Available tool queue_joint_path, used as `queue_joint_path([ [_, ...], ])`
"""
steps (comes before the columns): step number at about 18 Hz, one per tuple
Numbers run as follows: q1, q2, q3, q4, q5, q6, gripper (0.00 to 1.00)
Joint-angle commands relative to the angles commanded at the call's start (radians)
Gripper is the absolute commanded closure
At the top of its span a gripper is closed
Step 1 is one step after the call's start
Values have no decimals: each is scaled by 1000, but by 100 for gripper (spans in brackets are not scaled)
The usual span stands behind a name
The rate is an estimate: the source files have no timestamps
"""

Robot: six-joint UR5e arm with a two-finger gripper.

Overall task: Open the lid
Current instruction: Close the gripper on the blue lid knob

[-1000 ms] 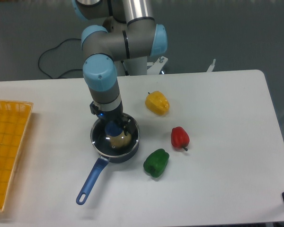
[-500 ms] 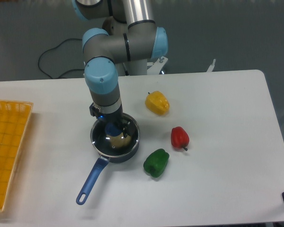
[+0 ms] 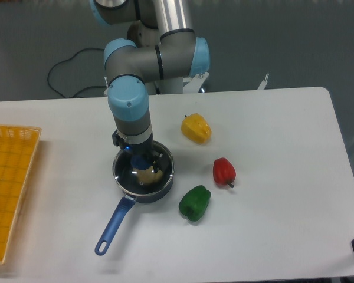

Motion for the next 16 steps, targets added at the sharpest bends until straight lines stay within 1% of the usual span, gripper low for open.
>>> queue_joint_path([
  [2,0,-5,0,2,0,0,8],
  [4,0,-6,0,5,0,0,13],
  [9,0,-6,0,3,0,2,37],
  [13,2,-6,2,3,-14,2,54],
  [14,2,-5,2,3,-14,0,59],
  [15,2,-5,2,3,-14,0,64],
  [16,2,-5,2,3,-14,0,64],
])
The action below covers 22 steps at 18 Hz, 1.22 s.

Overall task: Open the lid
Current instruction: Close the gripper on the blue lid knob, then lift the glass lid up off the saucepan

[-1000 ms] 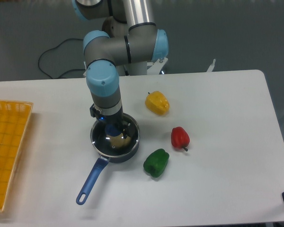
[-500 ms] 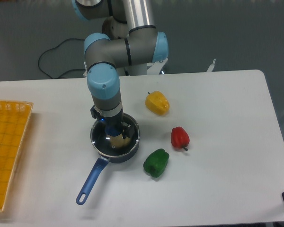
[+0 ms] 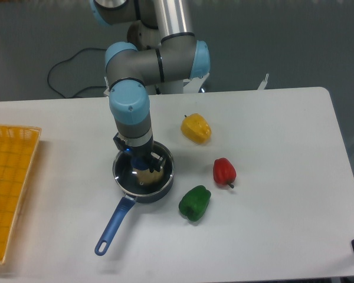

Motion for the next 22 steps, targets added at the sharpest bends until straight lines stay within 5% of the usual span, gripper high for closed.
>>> queue_joint_path([
  [22,70,57,9,-43,-17,54,69],
])
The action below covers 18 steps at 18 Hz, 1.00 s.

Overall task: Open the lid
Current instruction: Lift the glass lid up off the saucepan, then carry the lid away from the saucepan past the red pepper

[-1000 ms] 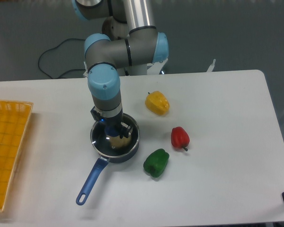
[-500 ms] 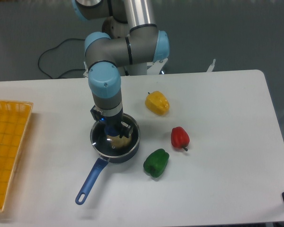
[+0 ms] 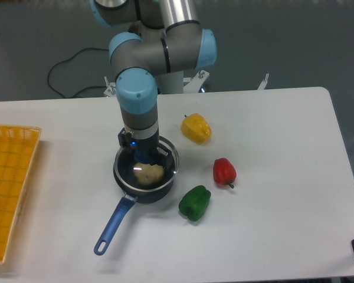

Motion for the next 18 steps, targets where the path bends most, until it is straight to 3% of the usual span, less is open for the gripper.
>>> queue_joint_path([
  [9,113,-2,2,-3,0,87,69],
  [18,330,-2,5,-9,3,287,69],
])
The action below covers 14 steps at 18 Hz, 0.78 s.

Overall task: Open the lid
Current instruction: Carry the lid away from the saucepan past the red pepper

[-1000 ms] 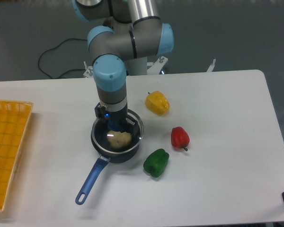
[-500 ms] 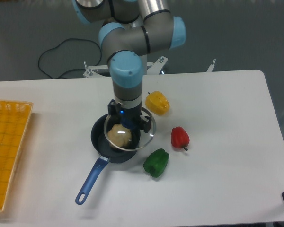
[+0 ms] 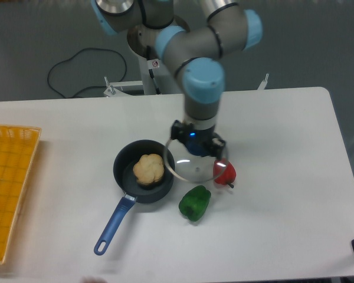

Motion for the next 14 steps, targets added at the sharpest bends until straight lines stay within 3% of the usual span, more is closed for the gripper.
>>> queue_joint_path([
  [8,156,-12,8,-18,5,258,69],
  [14,224,-72,43,-15,9,402,69],
])
